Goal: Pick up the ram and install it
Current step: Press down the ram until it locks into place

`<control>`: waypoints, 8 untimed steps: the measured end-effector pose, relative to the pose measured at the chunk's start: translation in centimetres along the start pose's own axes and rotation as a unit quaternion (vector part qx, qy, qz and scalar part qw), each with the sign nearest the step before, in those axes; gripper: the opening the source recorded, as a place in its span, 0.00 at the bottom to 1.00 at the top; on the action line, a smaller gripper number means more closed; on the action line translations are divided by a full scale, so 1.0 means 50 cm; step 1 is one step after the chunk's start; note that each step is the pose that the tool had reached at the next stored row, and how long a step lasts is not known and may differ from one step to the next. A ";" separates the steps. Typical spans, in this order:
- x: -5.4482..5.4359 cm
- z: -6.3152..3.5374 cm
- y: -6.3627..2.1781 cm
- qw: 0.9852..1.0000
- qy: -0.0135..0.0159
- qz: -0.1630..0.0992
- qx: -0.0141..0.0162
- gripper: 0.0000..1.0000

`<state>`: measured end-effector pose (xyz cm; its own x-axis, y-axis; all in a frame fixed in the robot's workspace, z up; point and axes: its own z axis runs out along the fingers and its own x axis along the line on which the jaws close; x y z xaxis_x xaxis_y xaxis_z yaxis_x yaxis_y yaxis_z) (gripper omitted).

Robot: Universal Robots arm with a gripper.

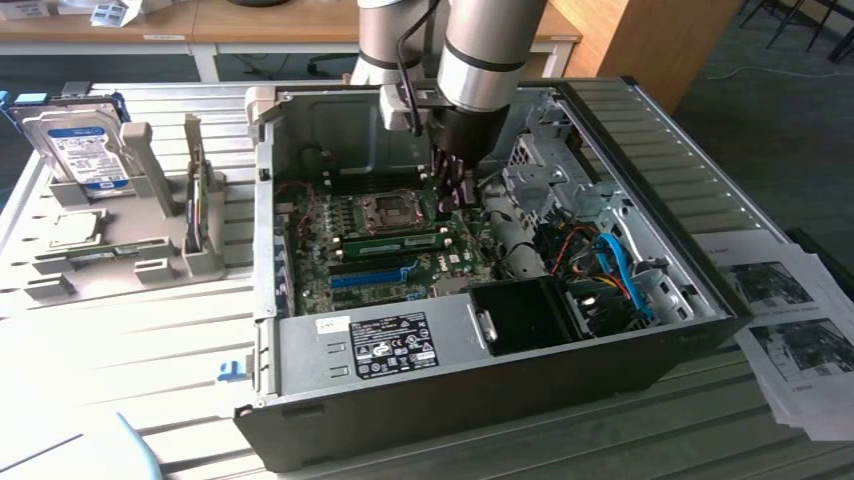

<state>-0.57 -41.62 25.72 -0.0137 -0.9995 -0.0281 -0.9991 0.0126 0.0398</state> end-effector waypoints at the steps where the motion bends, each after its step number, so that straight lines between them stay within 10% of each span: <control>1: 0.000 0.002 0.000 1.000 0.000 0.000 0.000 0.09; 8: 0.000 0.005 0.000 1.000 0.000 0.000 0.000 0.09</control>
<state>-0.57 -41.63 25.44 -0.0138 -0.9995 -0.0279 -0.9991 0.0126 0.0399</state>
